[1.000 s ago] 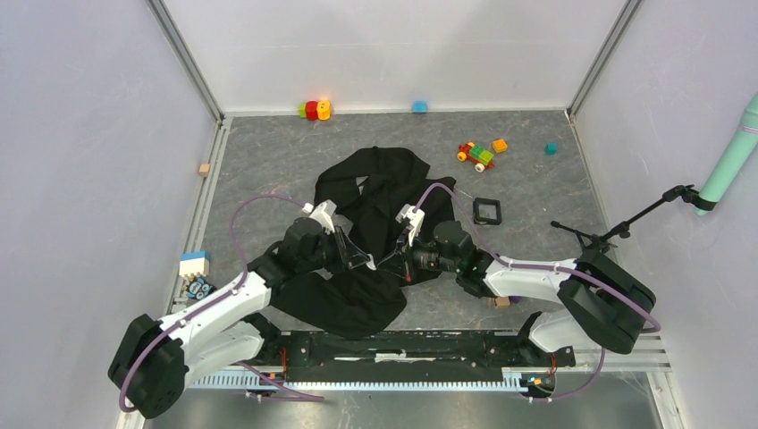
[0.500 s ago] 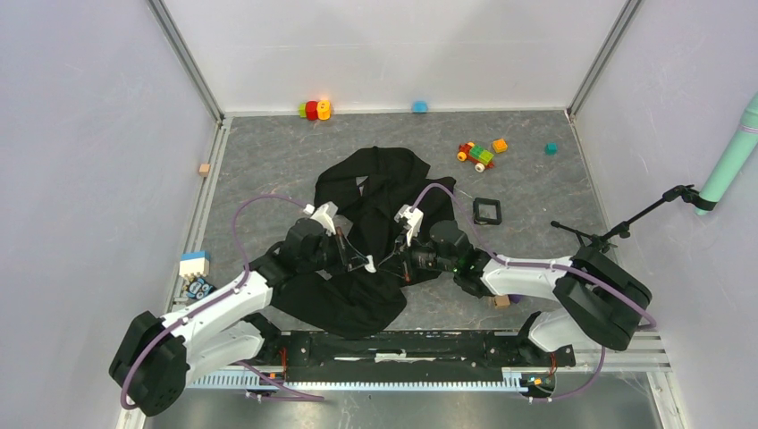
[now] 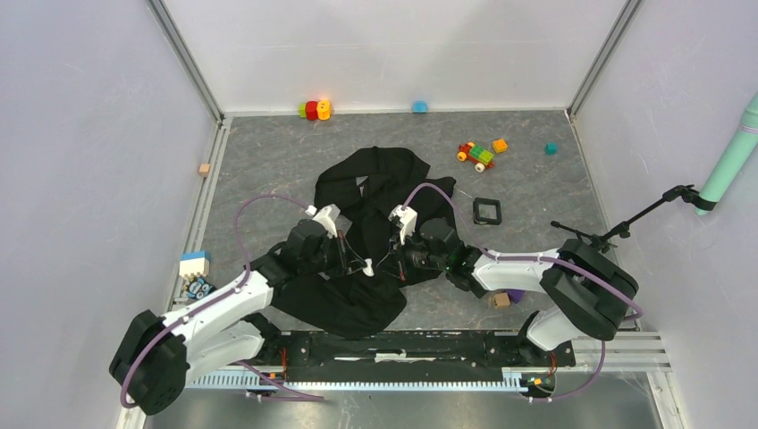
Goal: Remove the brooch from the garment
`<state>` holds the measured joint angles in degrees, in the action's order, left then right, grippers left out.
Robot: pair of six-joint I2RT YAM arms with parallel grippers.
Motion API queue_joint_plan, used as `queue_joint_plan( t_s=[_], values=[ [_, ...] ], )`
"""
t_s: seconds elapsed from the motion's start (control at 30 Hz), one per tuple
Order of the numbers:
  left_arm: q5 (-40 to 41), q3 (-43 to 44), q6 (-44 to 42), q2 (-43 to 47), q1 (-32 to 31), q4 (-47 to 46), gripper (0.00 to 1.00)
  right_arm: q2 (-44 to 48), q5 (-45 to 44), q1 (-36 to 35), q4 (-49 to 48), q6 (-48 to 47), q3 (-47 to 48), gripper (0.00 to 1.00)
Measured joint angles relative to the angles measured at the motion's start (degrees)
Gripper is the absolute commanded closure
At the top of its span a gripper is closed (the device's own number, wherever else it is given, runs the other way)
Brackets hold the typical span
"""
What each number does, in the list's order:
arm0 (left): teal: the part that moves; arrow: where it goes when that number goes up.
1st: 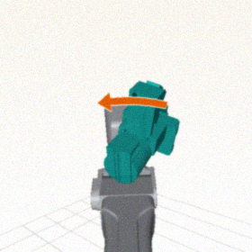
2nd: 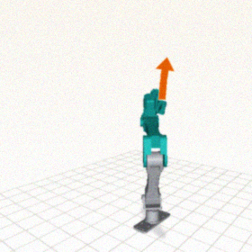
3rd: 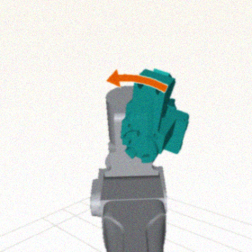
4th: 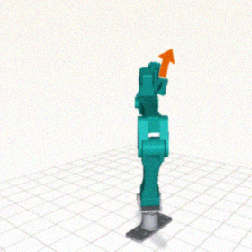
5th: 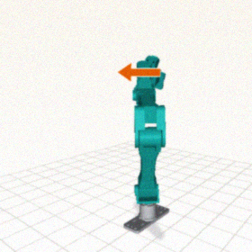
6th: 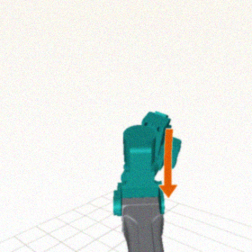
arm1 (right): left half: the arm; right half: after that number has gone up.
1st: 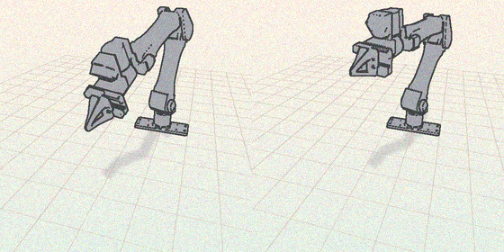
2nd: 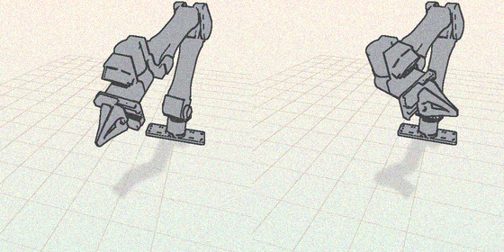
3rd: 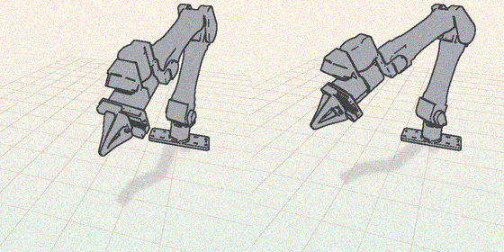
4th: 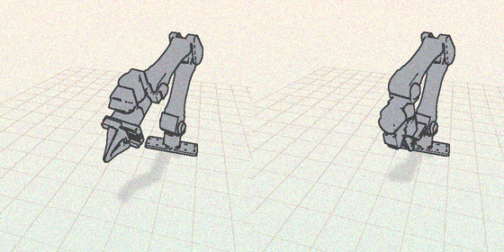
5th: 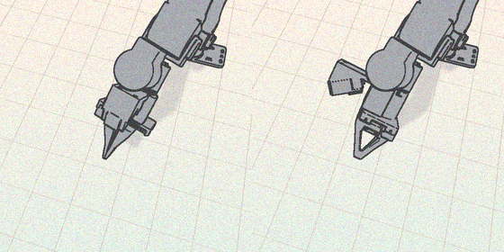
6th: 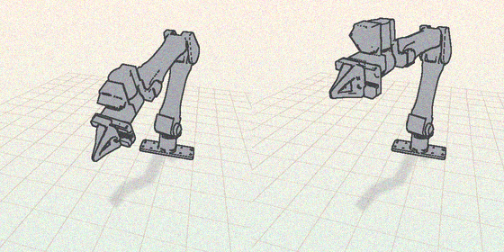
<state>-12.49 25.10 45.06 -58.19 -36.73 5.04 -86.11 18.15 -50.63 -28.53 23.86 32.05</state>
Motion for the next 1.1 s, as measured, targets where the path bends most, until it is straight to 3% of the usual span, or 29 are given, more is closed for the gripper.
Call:
queue_joint_plan(
  t_s=[0.1,0.27,0.33,0.67,0.93,1.1],
  values=[
    [1.6,-0.5,0.0,3.9,-0.1,0.0,0.98,0.0,0.3,0.1,-0.7,1.9,0.0,0.8],
    [4.6,-3.7,0.0,10.0,-0.1,-2.3,0.98,-2.0,3.9,1.9,-5.0,7.8,-0.6,0.36],
    [5.3,-4.9,0.1,11.5,-0.1,-3.6,0.98,-3.1,5.9,3.2,-9.7,11.8,-2.4,0.31],
    [8.7,-9.8,2.3,17.4,-0.1,-15.4,0.98,-14.4,12.3,5.7,-42.2,36.2,-7.3,0.32],
    [9.4,-13.6,4.8,19.1,-0.1,-23.1,0.98,-15.5,12.7,5.8,-51.5,44.0,-6.5,0.5],
    [9.4,-15.2,5.8,20.5,-0.1,-27.0,0.98,-16.5,11.8,6.1,-52.1,46.4,-5.5,0.62]
  ],
)
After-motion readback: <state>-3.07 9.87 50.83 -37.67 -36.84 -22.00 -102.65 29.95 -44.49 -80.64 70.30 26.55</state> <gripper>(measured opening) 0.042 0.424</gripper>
